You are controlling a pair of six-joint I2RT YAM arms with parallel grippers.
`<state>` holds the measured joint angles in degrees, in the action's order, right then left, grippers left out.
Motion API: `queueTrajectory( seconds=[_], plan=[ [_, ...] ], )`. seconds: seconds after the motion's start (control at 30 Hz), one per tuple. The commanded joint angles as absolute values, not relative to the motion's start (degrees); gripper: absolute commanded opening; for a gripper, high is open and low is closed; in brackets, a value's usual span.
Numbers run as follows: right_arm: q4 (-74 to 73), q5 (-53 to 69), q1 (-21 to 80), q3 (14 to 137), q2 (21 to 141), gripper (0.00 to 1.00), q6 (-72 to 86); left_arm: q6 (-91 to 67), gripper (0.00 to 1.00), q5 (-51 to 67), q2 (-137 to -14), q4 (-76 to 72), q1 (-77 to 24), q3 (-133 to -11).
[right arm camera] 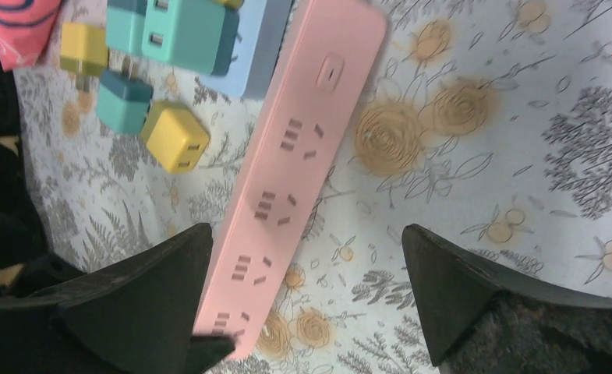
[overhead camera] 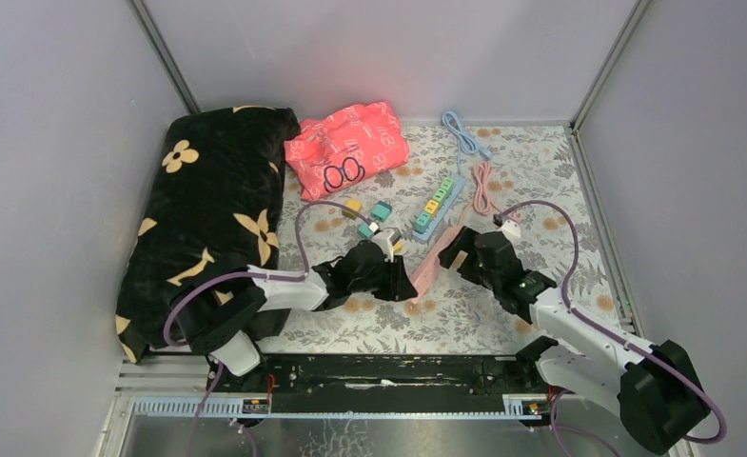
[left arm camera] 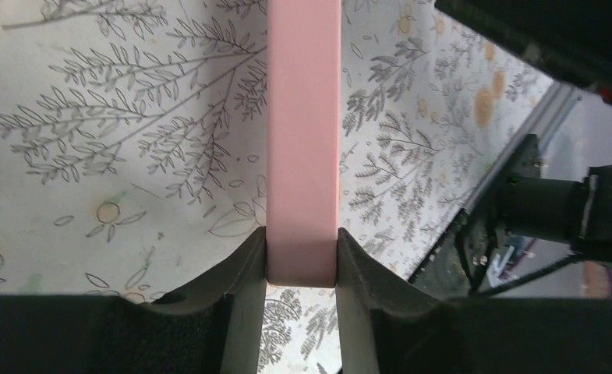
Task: Insert the plug
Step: Adjust the socket at the center of the board.
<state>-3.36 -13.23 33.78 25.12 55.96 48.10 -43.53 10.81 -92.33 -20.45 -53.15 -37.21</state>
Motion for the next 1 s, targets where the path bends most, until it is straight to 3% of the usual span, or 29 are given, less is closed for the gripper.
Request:
queueTrajectory(
  seconds=[0.0, 0.2, 0.4, 0.83, 0.97],
  plan=[
    [-0.29, -7.35, 28.03, 28.34, 57.3, 0.99, 47.78, -50.3, 0.2, 18.77, -89.62, -30.68, -52.5, -34.7],
    [2.28, -3.89, 25.8, 31.0, 64.1, 0.97, 50.01, -53.41, 0.19, 20.02, -87.72, -33.0, -52.38, -33.04],
    [2.95, -2.35, 25.03, 33.47, 69.61, 0.88, 52.96, -55.83, 0.19, 21.01, -87.42, -35.39, -52.25, -31.9],
    [0.71, -4.0, 24.9, 33.46, 71.84, 0.63, 53.75, -62.3, 0.17, 23.4, -88.92, -43.07, -51.74, -29.3],
    [-0.03, -3.62, 24.96, 34.13, 72.54, 0.49, 53.03, -62.44, 0.19, 23.32, -89.08, -43.08, -51.73, -29.09]
  ],
)
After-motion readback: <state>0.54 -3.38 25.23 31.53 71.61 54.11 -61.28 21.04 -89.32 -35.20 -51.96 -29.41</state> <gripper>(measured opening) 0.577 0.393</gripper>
